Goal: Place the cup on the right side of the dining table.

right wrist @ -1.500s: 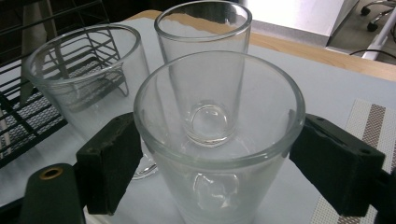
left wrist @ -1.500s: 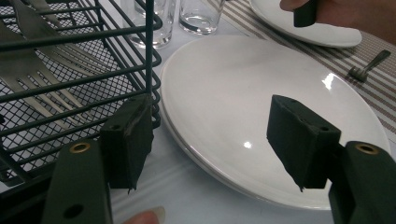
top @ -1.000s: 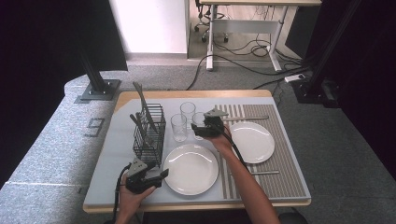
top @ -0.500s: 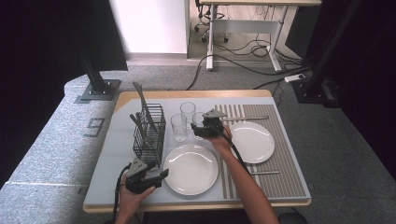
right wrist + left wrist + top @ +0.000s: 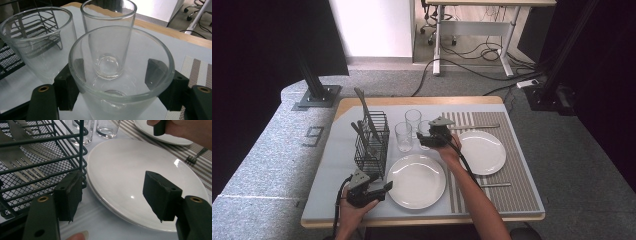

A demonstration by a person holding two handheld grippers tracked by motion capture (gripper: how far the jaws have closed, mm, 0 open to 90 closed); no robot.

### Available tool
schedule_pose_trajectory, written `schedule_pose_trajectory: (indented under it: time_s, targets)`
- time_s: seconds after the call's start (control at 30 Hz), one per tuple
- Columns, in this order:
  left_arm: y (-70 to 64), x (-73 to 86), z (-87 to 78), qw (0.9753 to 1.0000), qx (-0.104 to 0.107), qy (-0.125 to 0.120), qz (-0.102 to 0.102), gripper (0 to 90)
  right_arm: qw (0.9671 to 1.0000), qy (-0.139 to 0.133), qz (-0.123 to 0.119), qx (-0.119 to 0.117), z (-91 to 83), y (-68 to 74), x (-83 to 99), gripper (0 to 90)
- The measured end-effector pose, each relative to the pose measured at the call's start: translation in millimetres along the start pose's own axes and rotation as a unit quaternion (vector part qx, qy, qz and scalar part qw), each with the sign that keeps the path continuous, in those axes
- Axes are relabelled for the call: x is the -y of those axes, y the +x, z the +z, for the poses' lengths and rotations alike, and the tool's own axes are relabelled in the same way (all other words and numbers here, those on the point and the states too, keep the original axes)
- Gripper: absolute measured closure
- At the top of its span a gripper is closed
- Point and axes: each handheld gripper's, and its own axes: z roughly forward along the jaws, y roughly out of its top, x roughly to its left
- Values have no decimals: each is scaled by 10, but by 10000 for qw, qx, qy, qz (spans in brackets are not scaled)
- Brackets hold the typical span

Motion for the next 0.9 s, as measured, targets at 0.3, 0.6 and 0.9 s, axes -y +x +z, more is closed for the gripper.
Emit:
schedule_pose_trajectory:
  time_s: [0.3, 0.6, 0.9]
  targets:
    - [4, -1, -4, 10000, -10, -7, -4, 318, 10000, 52, 44, -21, -23, 4, -9, 290]
    - [13, -2, -13, 10000, -13, -19, -20, 318, 10000, 28, 42, -75, -51, 3, -33, 290]
    - [11, -4, -12, 10000, -8, -22, -22, 317, 9999, -13, 79, -93, -121, -31, -77, 291]
